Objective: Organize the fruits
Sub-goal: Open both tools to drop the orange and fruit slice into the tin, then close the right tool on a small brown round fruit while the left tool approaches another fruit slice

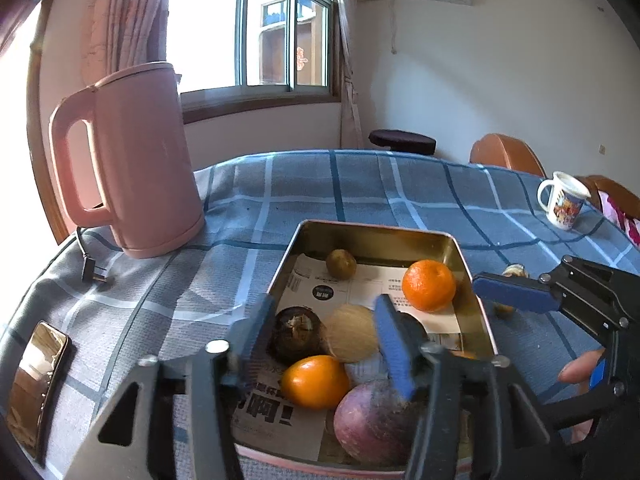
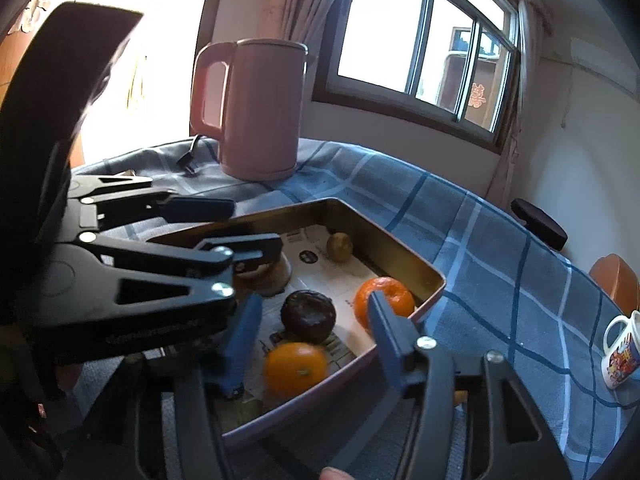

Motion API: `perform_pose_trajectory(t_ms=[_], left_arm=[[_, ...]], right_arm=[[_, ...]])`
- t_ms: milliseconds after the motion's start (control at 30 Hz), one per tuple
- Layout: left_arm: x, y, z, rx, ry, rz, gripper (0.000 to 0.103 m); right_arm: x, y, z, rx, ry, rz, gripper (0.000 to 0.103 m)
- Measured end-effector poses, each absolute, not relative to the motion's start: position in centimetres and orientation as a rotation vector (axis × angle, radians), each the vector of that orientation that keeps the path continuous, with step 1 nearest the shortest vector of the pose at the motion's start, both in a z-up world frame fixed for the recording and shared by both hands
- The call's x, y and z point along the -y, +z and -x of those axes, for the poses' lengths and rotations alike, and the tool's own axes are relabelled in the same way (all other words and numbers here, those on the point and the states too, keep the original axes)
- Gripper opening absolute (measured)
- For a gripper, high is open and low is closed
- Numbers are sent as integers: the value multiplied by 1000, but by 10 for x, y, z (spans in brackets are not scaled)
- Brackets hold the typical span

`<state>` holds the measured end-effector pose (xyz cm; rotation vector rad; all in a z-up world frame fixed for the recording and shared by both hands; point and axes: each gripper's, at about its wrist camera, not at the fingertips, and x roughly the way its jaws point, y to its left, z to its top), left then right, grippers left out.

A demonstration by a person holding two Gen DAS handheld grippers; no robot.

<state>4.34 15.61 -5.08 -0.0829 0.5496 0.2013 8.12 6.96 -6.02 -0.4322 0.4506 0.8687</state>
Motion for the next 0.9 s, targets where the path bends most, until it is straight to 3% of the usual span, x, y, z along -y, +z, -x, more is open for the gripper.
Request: perform_pose_trajectory(t_ms=[267, 567, 733, 900], left_arm=[[-158, -33, -28, -465, 220, 127, 66], [-142, -40, -35, -481, 207, 123, 68], [-137, -41, -37, -484, 198, 115, 68], [-134, -42, -38, -490, 187, 115, 68]], right_arm=[[-8, -37, -91, -391, 734, 396, 60], [29, -57, -127, -497, 614, 393, 60], [13, -64, -130, -523, 664, 435, 56], [-11, -75, -131, -550, 682, 509, 44]])
